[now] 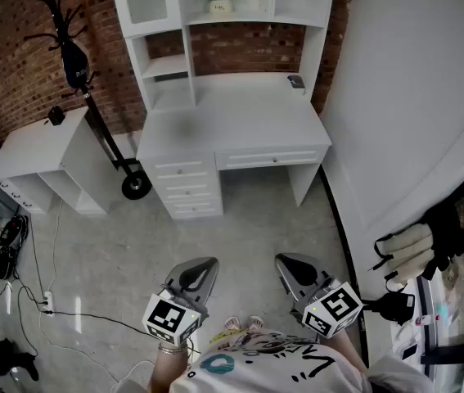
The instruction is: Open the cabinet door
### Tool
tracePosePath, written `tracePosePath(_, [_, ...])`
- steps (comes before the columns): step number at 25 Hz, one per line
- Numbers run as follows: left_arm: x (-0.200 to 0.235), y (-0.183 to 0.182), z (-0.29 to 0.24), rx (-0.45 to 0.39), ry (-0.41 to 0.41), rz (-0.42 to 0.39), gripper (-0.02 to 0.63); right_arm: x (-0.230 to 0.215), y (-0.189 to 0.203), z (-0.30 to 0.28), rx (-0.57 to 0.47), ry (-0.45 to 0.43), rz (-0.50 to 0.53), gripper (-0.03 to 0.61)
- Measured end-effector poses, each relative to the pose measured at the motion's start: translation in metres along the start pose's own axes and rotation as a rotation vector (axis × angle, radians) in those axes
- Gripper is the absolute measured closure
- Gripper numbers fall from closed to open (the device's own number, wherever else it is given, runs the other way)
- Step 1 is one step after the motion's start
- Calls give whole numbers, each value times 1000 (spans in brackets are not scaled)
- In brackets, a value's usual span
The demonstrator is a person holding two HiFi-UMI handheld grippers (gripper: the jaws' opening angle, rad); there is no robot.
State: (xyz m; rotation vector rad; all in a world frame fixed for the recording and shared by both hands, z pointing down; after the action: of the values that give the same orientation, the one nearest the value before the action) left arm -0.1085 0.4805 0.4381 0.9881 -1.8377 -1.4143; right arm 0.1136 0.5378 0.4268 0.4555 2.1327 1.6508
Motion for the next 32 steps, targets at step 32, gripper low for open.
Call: tracePosePath(32, [22,25,68,9,-45,13,600,53,11,-31,-41,-26,-63,551])
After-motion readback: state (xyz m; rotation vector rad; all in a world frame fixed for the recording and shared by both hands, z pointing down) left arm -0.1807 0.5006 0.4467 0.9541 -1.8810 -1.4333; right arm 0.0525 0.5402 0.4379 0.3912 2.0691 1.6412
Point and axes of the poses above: the fingertips, and each gripper's own axes: z backward along the fingers, x to its left, y out of its underside, the point moved 8 cm from there along z, backward along the fingers, and after that the axes turned 4 degrees about x, right-handed, at the moved point
